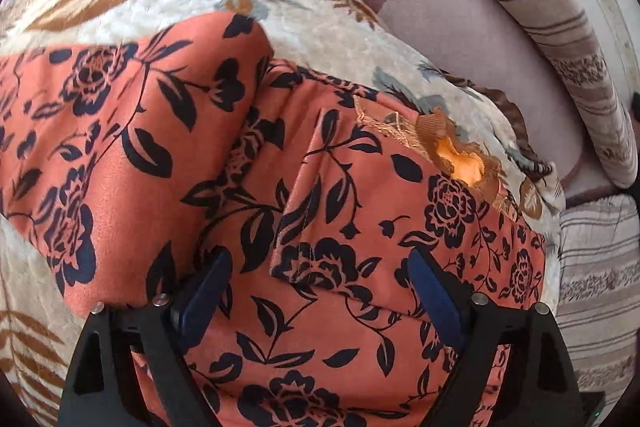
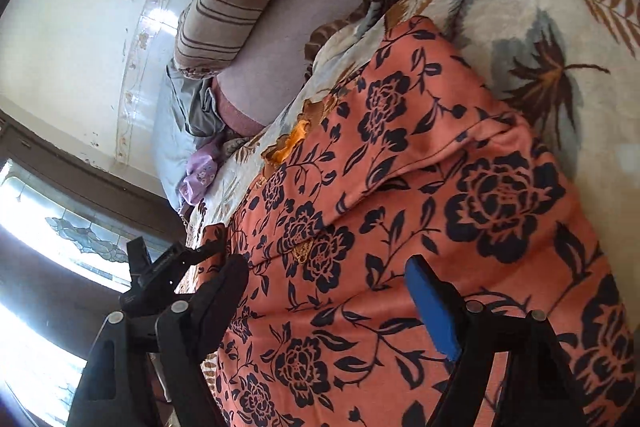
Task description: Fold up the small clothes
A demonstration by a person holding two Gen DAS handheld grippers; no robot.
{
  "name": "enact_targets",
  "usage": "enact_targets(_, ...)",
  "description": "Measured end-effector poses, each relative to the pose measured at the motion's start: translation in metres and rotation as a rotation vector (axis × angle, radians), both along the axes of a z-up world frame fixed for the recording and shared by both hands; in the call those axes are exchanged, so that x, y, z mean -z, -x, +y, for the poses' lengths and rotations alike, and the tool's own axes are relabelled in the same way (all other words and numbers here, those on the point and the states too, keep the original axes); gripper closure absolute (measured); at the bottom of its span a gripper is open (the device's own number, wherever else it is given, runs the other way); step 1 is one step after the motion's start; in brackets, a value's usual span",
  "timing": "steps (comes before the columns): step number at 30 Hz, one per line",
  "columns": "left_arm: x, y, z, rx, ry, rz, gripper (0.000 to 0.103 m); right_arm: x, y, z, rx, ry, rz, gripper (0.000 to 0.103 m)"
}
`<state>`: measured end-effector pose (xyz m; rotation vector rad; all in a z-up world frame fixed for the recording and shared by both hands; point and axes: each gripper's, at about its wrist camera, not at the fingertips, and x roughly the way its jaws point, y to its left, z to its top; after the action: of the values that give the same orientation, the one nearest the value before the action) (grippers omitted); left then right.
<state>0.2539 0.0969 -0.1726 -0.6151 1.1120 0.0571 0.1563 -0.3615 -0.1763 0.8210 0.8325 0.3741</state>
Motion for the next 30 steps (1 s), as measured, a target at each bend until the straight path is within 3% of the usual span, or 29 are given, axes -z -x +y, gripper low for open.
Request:
enact_targets(2, 0.004, -0.002, 0.000, -0.013, 0.016, 0.004, 0.014, 0.003, 0.000, -0.006, 0.013, -0.004, 0.007, 0.020)
enact_targets(3, 0.005, -0.005, -0.002, -0.004, 0.001, 0.014, 0.023, 0.004, -0.002, -0.007, 0.014, -0.003, 0.011, 0.020)
enact_targets(4, 0.005, -0.008, -0.005, 0.010, -0.027, 0.027, 0.052, 0.005, -0.003, -0.007, 0.011, -0.002, 0.012, 0.020)
enact_targets(5, 0.007, -0.013, -0.007, 0.028, -0.057, 0.053, 0.071, 0.006, -0.002, -0.008, 0.009, 0.001, 0.013, 0.020)
enact_targets(6, 0.009, -0.017, -0.007, 0.034, -0.078, 0.085, 0.083, 0.006, -0.003, -0.008, 0.010, 0.005, 0.016, 0.020)
enact_targets(8, 0.006, -0.019, 0.000, 0.031, -0.033, 0.075, 0.090, 0.007, -0.003, -0.009, 0.017, 0.005, 0.024, 0.020)
enact_targets(10, -0.017, -0.008, 0.004, 0.019, -0.030, 0.006, 0.091, 0.005, -0.003, -0.011, 0.021, 0.016, 0.024, 0.020)
enact_targets(12, -0.056, 0.015, 0.001, 0.021, -0.098, -0.119, 0.091, 0.002, -0.003, -0.013, 0.027, 0.023, 0.018, 0.020)
enact_targets(14, -0.074, 0.038, -0.002, 0.026, -0.133, -0.178, 0.091, -0.003, -0.006, -0.018, 0.042, 0.023, 0.006, 0.020)
enact_targets(16, -0.060, 0.044, -0.002, 0.021, -0.149, -0.133, 0.091, -0.005, -0.014, -0.024, 0.073, 0.013, 0.011, 0.020)
enact_targets(20, 0.005, 0.029, 0.000, 0.065, -0.188, 0.044, 0.090, -0.008, -0.047, -0.032, 0.073, -0.033, 0.040, 0.019)
enact_targets(24, 0.001, 0.032, 0.001, 0.068, -0.197, 0.011, 0.089, -0.017, -0.091, -0.035, 0.027, -0.091, 0.021, 0.016)
enact_targets(26, 0.000, 0.033, 0.004, 0.067, -0.200, 0.013, 0.088, 0.005, -0.120, -0.042, 0.022, -0.105, 0.092, 0.004)
enact_targets(28, 0.000, 0.032, 0.004, 0.067, -0.215, 0.012, 0.087, 0.032, -0.139, -0.054, 0.065, -0.090, 0.218, 0.007)
enact_targets(30, 0.000, 0.032, 0.002, 0.074, -0.232, 0.011, 0.087, 0.019, -0.143, -0.059, 0.066, -0.151, 0.187, 0.007)
